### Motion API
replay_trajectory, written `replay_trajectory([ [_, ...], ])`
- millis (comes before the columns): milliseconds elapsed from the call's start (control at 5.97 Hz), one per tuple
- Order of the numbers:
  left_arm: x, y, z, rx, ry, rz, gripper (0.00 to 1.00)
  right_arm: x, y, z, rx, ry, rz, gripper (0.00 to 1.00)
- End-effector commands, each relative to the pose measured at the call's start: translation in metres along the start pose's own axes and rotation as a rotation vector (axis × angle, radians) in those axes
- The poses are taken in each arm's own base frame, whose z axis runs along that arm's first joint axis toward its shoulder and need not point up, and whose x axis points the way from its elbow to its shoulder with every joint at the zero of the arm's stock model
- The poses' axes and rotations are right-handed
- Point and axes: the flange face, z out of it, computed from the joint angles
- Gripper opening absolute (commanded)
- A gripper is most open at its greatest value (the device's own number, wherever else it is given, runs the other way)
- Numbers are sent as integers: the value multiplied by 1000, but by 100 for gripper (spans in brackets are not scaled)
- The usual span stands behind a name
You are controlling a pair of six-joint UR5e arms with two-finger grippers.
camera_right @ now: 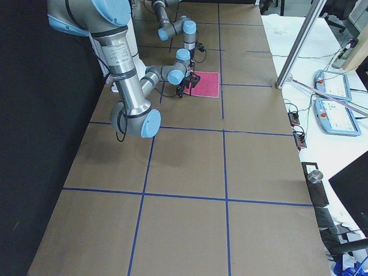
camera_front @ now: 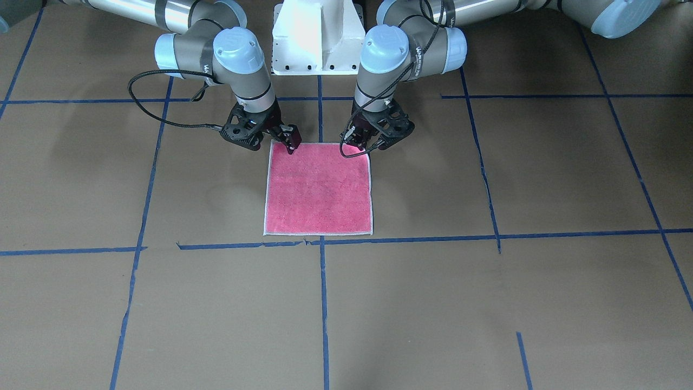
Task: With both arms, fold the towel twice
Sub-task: 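Close both grippers on the towel's near corners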
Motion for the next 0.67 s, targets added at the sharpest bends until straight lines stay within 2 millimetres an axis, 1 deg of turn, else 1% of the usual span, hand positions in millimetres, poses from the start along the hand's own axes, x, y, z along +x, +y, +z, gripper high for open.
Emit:
replay_trajectory([
  [0,0,0,0,1,0,0,7,-1,-2,-8,7,7,7,92],
  [167,0,0,-1,-1,1,0,7,-1,0,-15,8,12,9,85],
  [335,1,1,-1,-2,2,1,7,2,3,-9,8,22,5,83],
  [502,1,1,-2,-2,4,1,7,3,5,-8,6,24,3,83],
])
